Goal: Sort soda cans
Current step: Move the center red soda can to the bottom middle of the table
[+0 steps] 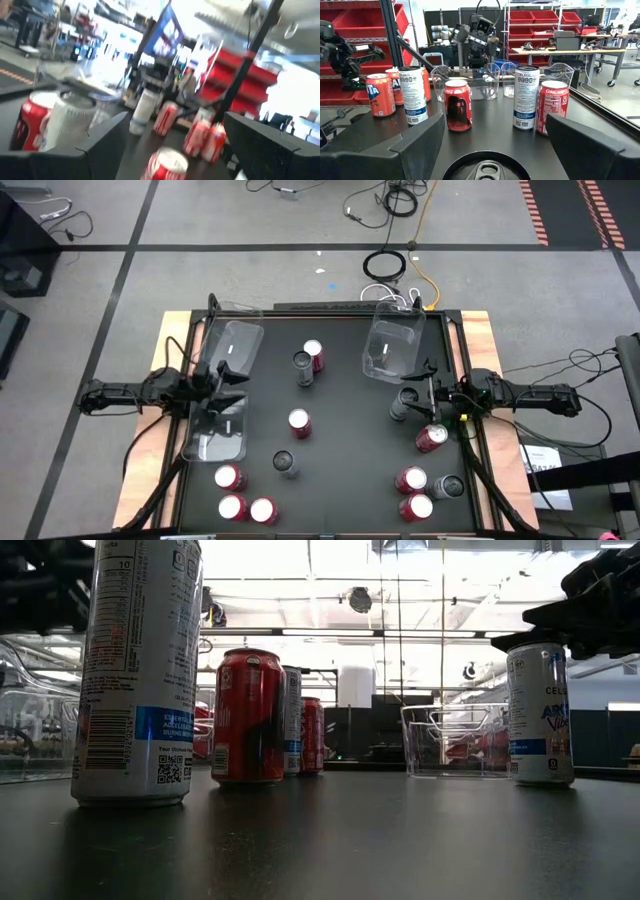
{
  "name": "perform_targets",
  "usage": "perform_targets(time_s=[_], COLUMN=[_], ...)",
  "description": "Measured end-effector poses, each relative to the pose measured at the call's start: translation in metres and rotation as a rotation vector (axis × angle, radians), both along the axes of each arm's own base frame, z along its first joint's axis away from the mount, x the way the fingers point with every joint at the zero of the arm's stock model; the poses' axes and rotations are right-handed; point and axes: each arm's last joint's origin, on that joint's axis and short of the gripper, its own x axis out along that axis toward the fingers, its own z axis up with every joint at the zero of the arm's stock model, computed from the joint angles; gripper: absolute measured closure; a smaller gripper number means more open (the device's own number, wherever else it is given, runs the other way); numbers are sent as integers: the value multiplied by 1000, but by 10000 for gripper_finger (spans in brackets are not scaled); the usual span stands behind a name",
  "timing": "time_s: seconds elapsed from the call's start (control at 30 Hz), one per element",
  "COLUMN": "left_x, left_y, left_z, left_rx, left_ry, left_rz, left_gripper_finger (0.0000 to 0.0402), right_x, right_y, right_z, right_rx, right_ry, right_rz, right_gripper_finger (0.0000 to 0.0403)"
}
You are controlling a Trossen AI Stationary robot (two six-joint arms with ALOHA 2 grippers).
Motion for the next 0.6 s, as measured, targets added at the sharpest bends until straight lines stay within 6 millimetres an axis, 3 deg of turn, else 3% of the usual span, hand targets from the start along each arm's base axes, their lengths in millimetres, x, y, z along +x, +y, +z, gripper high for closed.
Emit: perform_targets(time_s=[0.33,0.6], left_x=[-5,-15], left_y=[2,9], left_z=[17,46], left_rx=[-64,-68], left_ry=[-181,-275], left_rz=[52,290], left_gripper_finger=[71,71], right_x=[0,0], right_y=[0,0], right_z=[0,0], right_rx=[0,0], right_ry=[0,0], right_rz=[0,0], right_gripper_finger=[64,64])
